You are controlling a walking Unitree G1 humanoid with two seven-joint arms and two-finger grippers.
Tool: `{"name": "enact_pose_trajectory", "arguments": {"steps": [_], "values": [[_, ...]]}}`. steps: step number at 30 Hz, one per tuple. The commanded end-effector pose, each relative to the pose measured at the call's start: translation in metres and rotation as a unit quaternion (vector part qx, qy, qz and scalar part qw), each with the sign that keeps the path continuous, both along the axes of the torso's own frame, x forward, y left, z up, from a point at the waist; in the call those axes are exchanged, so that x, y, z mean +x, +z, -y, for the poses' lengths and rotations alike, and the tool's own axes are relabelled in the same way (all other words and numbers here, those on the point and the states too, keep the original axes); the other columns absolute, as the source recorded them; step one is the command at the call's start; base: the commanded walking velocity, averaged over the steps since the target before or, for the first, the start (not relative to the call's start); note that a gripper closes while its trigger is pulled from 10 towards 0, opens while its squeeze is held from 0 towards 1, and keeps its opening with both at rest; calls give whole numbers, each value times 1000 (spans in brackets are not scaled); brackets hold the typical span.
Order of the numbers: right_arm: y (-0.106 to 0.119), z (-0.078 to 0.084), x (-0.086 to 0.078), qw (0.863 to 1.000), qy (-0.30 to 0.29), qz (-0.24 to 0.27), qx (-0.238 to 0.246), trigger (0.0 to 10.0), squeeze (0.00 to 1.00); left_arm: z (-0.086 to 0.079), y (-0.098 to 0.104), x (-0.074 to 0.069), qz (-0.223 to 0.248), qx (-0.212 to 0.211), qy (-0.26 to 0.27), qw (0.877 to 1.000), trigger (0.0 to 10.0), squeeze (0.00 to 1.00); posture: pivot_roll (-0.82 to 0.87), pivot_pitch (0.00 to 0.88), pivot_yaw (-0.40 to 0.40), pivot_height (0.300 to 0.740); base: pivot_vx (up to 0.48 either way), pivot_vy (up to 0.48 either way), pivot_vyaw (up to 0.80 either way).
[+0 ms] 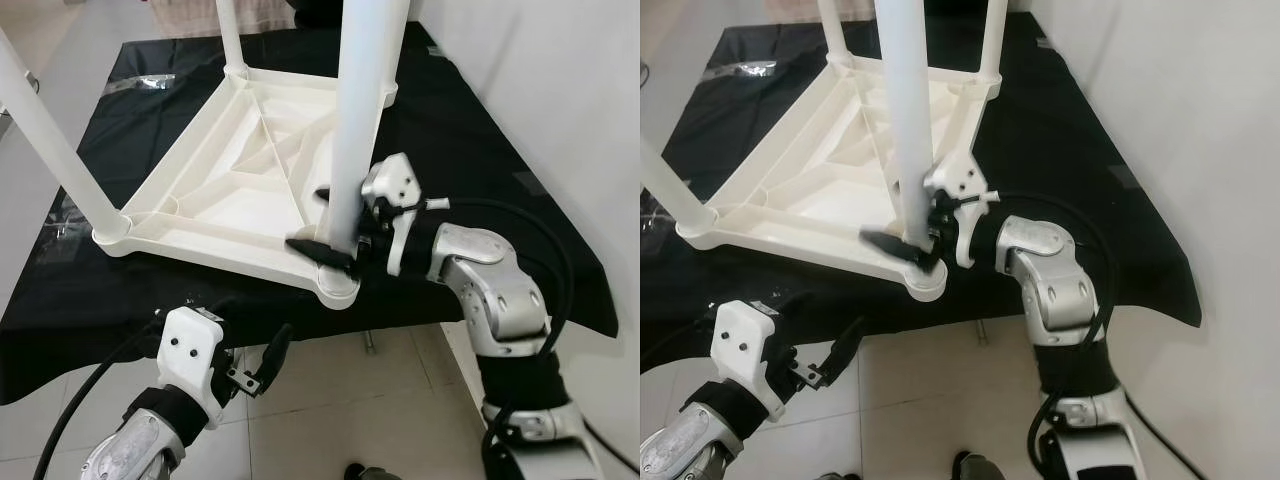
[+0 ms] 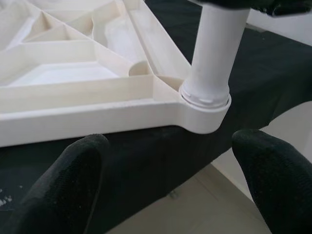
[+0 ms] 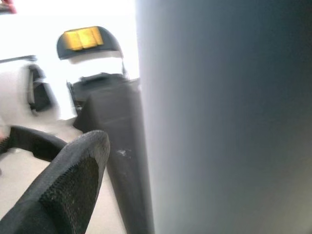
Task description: Building children table
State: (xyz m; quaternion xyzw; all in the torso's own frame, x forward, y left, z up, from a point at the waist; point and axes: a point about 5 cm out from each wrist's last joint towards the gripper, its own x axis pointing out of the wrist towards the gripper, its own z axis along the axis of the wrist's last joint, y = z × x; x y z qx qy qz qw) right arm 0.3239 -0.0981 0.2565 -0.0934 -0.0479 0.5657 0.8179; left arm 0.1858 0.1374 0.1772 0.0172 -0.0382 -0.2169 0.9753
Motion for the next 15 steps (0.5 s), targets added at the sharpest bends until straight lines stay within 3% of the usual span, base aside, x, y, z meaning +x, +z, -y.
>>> {"name": "enact_pose_trajectory", "arguments": {"steps": [1,5,10,11,12,13,15], "values": [[10,-1,3,999,29,19,3,10000,0,2,0,-4,-2,-2,-2,1000,10000,0,64,228,-53,740,0,0,0],[26,-3,-1,990,135,5,32,10000,0,2,1,-6,-4,-2,-4,1000,10000,0,65,236,-50,740,0,0,0],[28,0,2,987,154,-1,35,10000,0,2,1,-6,-5,-2,-5,1000,10000,0,67,240,-50,740,0,0,0],[27,0,3,987,158,-3,33,7059,0,2,1,-7,-5,-1,-4,1000,10000,0,67,240,-50,740,0,0,0],[27,0,4,986,162,-5,32,784,0,2,1,-7,-6,-1,-4,1000,10000,0,67,241,-49,740,0,0,0],[26,1,4,986,165,-7,31,0,0,2,1,-7,-6,-1,-4,1000,10000,0,67,241,-49,740,0,0,0],[25,1,3,984,177,-9,30,0,0,1,1,-7,-6,0,-4,1000,10000,0,65,240,-48,740,0,0,0]]}}
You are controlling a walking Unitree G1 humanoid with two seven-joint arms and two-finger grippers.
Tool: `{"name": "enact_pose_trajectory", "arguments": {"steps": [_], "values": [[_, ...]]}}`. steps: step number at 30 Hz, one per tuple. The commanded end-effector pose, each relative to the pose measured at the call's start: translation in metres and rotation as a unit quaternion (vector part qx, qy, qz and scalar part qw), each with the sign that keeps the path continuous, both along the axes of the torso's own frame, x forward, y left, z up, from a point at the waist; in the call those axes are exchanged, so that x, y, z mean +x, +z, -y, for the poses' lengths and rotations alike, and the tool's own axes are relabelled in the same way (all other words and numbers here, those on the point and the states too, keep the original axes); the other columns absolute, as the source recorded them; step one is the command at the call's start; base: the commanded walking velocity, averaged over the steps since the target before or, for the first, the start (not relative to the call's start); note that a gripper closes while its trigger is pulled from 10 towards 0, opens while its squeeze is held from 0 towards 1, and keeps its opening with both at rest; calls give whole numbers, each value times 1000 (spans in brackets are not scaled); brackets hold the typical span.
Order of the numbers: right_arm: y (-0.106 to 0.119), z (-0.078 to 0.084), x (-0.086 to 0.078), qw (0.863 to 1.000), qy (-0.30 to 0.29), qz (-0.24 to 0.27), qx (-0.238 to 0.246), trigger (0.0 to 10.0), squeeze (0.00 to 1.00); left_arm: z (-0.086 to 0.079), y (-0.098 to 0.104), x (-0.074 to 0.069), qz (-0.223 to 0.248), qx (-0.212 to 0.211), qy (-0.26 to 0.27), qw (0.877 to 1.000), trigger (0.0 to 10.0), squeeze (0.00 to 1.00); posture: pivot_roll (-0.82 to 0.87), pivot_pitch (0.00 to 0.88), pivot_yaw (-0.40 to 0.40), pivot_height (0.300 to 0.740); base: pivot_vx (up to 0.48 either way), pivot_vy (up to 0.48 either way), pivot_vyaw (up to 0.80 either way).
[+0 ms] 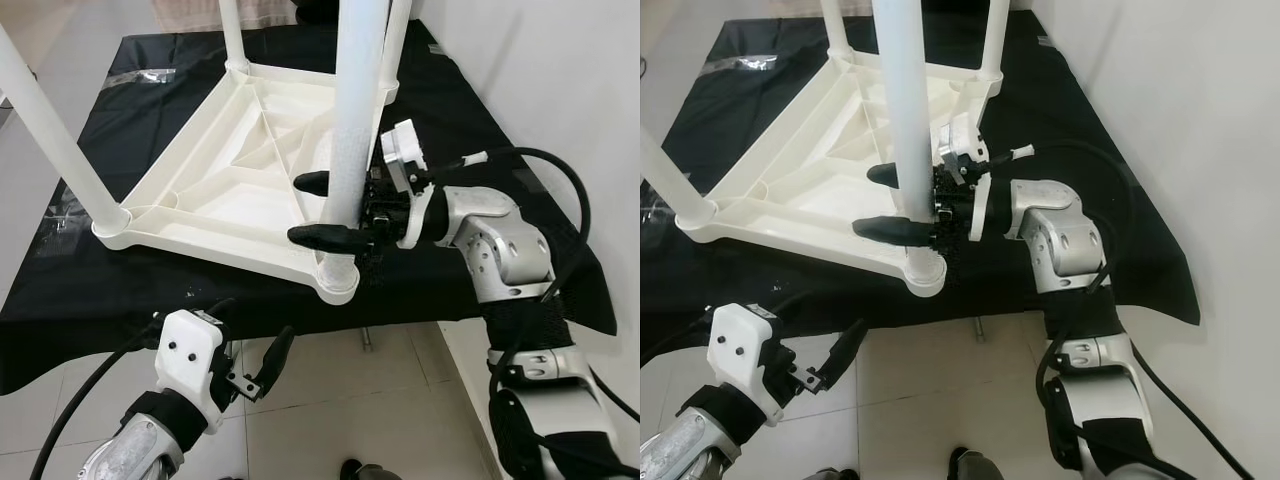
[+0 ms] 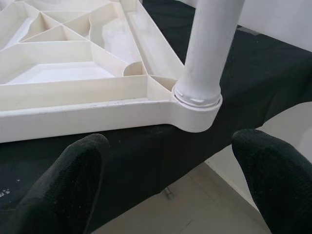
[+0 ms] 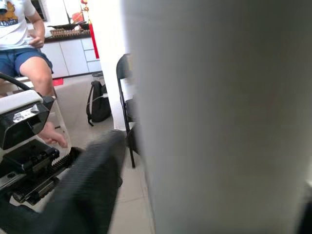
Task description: Building children table
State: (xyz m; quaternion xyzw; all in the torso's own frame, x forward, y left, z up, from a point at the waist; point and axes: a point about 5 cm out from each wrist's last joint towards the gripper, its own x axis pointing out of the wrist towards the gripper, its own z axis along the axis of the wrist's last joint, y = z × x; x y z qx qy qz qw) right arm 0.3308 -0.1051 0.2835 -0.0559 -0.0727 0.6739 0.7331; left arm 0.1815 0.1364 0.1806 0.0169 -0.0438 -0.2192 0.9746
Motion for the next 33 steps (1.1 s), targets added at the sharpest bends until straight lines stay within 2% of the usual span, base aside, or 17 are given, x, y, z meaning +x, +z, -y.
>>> {"name": "enact_pose_trajectory", "arguments": {"steps": [1,9,11,13,14,15,16,17,18,19,22,23,25,27,31,32,33], "values": [[-2,-6,-4,999,37,0,-1,0,0,0,-3,-2,-11,1,-1,1000,10000,0,65,240,-48,740,0,0,0],[-12,0,-5,1000,0,-16,17,0,0,1,-2,-1,-10,1,-1,1000,10000,0,60,236,-51,740,0,0,0],[-19,2,-9,999,-30,-23,20,0,0,0,-2,0,-9,1,1,1000,10000,0,53,237,-49,740,0,0,0],[-35,2,-15,991,-124,-41,23,0,0,0,-2,0,-9,1,1,1000,10000,0,45,234,-47,740,0,0,0],[-35,2,-15,991,-124,-41,23,0,0,0,-2,0,-9,1,1,1000,10000,0,45,234,-47,740,0,0,0],[-42,0,-17,982,-180,-55,29,0,0,0,-2,0,-9,1,1,1000,10000,0,45,233,-48,740,0,0,0],[-56,1,-11,932,-357,-56,4,0,0,-1,-2,1,-9,2,0,1000,10000,0,47,233,-45,740,0,0,0],[-56,1,-11,932,-357,-56,4,0,0,-1,-2,1,-9,2,0,1000,10000,0,47,233,-45,740,0,0,0],[-68,-2,-23,886,-461,-52,-4,0,0,-2,-2,1,-9,3,0,1000,10000,0,40,233,-41,740,0,0,0],[-72,-2,-33,850,-524,-48,-5,0,0,-2,-2,1,-9,3,-1,1000,10000,0,44,233,-40,740,0,0,0],[-75,-14,-44,848,-527,-48,-5,0,0,-3,-2,2,-9,4,0,1000,10000,0,46,233,-33,740,0,0,0],[-75,-23,-48,857,-514,-49,0,0,0,-3,-2,3,-9,4,0,1000,10000,0,45,227,-33,740,0,0,0],[-69,-33,-42,867,-497,-44,7,0,0,-2,-2,4,-7,5,0,1000,10000,0,46,223,-41,740,0,0,0],[-62,-33,-34,867,-496,-35,14,0,0,-2,-2,4,-6,5,1,1000,10000,0,49,224,-45,740,0,0,0],[-54,-35,-31,862,-506,-30,21,0,0,-2,-2,4,-7,5,3,1000,10000,0,49,226,-46,740,0,0,0],[-50,-36,-30,861,-508,-26,26,2667,0,-3,-2,4,-7,6,4,1000,10000,0,48,225,-47,740,0,0,0],[-50,-36,-30,861,-508,-26,26,2667,0,-3,-2,4,-7,6,4,1000,10000,0,48,225,-47,740,0,0,0]]}}
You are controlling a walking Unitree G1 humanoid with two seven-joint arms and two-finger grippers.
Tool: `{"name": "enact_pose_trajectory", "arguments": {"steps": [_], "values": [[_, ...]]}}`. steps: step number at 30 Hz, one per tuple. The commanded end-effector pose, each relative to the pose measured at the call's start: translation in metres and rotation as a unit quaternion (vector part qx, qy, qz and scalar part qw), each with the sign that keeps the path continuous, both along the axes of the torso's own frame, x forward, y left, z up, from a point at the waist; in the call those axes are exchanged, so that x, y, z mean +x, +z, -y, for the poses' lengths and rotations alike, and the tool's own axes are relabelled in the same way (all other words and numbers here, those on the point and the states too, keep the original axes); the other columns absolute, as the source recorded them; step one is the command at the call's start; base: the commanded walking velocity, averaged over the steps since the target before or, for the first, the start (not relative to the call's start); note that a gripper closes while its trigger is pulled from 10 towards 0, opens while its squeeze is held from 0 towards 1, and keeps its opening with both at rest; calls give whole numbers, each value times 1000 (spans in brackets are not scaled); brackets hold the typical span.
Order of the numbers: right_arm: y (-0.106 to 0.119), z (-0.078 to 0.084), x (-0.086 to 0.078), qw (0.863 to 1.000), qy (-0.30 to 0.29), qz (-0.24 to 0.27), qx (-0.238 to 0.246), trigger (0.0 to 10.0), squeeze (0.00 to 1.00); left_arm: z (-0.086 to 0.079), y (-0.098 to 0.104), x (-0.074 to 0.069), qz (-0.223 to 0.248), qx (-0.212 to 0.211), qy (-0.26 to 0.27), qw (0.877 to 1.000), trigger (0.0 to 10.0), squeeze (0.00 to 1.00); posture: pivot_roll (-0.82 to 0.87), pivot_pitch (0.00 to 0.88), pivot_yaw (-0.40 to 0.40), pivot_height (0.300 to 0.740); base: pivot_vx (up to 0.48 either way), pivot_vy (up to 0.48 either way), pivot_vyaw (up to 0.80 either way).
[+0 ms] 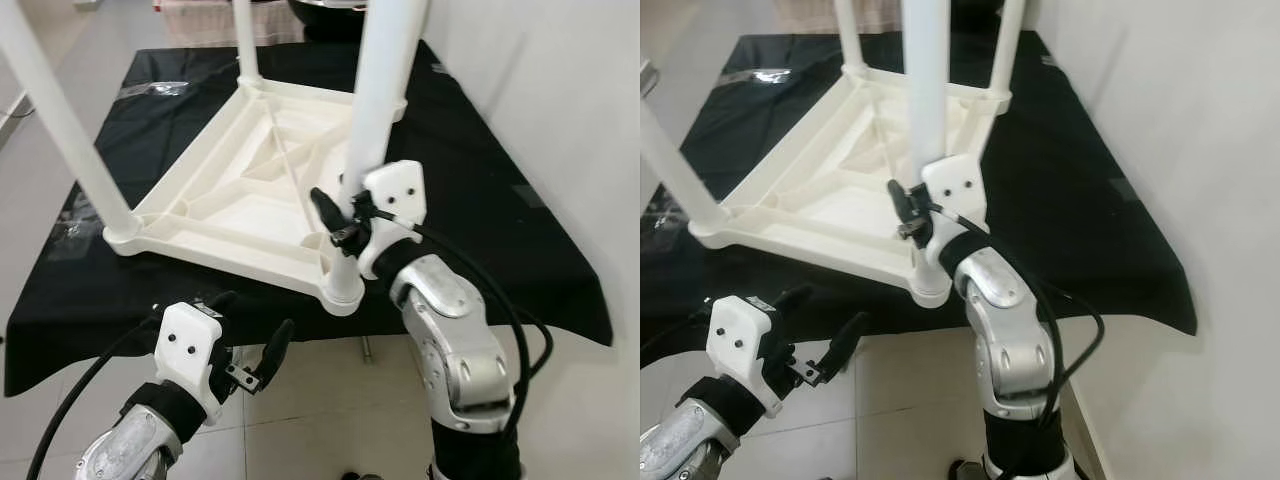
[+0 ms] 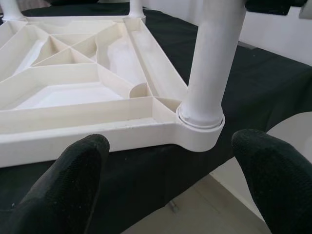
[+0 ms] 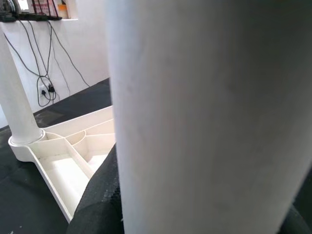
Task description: Building children table
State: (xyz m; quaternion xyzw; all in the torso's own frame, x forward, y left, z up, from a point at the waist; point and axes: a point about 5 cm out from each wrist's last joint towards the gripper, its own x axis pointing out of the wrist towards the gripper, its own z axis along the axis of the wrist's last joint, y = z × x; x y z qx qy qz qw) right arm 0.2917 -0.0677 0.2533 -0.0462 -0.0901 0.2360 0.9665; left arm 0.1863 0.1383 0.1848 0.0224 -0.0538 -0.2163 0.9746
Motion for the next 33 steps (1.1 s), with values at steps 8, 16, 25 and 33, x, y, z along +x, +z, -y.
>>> {"name": "enact_pose_trajectory", "arguments": {"steps": [8,16,25,33], "values": [[13,-6,16,990,140,-2,35,10000,1000,5,-10,-3,-29,-2,-14,999,10000,0,53,217,-47,740,0,0,0],[21,8,14,941,335,16,-43,10000,0,10,-15,-9,-45,7,-42,998,10000,0,66,211,-54,740,0,0,0],[12,21,12,879,466,-22,-93,10000,0,10,-15,-11,-45,9,-47,998,10000,0,78,216,-54,740,0,0,0],[16,21,30,861,504,-34,-62,10000,0,6,-10,-11,-36,9,-37,999,10000,0,82,224,-58,740,0,0,0]]}}
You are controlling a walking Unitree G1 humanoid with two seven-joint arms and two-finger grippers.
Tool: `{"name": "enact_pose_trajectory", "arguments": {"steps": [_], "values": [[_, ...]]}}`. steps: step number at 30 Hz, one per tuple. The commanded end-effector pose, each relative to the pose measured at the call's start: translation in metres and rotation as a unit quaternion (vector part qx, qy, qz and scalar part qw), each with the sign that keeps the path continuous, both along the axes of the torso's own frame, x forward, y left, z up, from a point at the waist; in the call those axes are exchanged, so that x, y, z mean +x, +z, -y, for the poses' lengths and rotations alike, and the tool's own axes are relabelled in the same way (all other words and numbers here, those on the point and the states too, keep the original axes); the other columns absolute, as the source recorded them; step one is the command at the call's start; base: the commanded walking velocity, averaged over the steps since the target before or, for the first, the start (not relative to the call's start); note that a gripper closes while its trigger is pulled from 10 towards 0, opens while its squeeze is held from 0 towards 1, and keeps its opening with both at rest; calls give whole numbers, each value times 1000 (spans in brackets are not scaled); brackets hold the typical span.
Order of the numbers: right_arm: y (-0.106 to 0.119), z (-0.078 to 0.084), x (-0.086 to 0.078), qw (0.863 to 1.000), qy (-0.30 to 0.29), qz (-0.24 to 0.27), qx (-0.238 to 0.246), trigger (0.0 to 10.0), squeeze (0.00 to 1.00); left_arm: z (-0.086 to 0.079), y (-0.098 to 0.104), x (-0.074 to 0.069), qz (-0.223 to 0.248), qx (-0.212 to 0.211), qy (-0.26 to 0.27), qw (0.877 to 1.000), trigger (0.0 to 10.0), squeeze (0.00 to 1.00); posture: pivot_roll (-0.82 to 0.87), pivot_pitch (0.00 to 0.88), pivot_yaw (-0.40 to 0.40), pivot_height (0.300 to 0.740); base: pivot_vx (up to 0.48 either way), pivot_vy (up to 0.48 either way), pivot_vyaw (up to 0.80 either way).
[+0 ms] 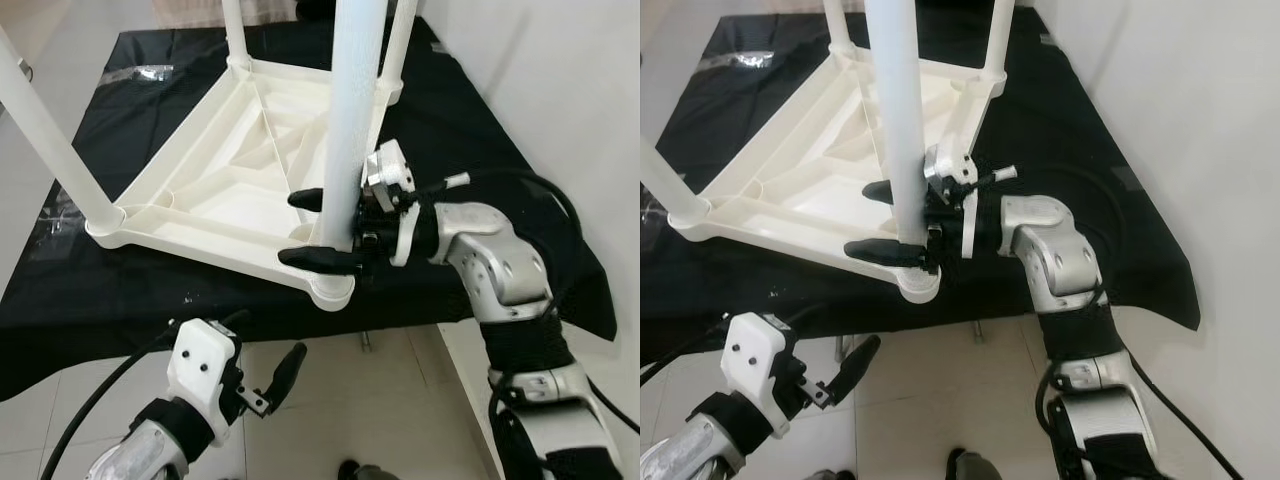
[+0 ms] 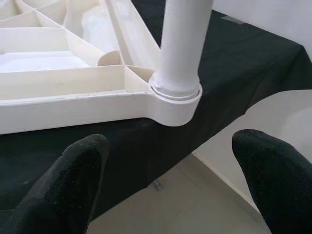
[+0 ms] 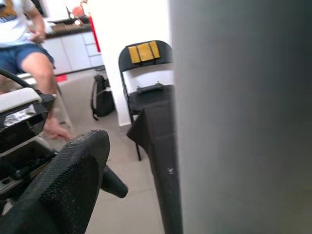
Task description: Building children table
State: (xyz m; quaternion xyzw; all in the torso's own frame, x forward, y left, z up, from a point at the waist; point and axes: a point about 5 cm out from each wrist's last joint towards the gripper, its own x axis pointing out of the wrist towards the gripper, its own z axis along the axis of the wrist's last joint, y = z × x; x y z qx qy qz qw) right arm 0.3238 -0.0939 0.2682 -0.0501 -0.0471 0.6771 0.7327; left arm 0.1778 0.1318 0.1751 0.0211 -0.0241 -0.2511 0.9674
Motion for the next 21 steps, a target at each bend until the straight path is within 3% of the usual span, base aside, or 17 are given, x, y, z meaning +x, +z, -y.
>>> {"name": "enact_pose_trajectory", "arguments": {"steps": [1,11,13,14,16,17,18,19,20,21], "values": [[1,-3,0,999,39,-6,7,0,0,0,-1,-3,-6,2,-2,1000,10000,0,81,228,-58,740,0,0,0],[1,9,6,999,39,-12,0,0,0,0,0,-3,-6,1,-2,1000,10000,0,75,230,-55,740,0,0,0],[-6,18,9,1000,-18,-5,-20,0,0,0,-1,-3,-6,2,-2,1000,10000,0,67,229,-60,740,0,0,0],[-6,18,9,1000,-18,-5,-20,0,0,0,-1,-3,-6,2,-2,1000,10000,0,67,229,-60,740,0,0,0],[-20,33,11,990,-124,15,-66,0,0,-1,-1,-2,-6,2,0,1000,10000,0,55,234,-61,740,0,0,0],[-20,33,11,990,-124,15,-66,0,0,-1,-1,-2,-6,2,0,1000,10000,0,55,234,-61,740,0,0,0],[-28,38,11,980,-188,7,-70,0,0,-2,-1,-2,-7,2,1,1000,10000,0,44,234,-63,740,0,0,0],[-37,41,10,959,-274,-6,-66,0,0,-2,-1,-2,-7,2,2,1000,10000,0,39,238,-67,740,0,0,0],[-37,41,10,959,-274,-6,-66,0,0,-2,-1,-2,-7,2,2,1000,10000,0,39,238,-67,740,0,0,0],[-50,46,7,910,-409,-22,-69,0,0,-3,-2,-2,-8,3,2,1000,10000,0,38,239,-63,740,0,0,0]]}}
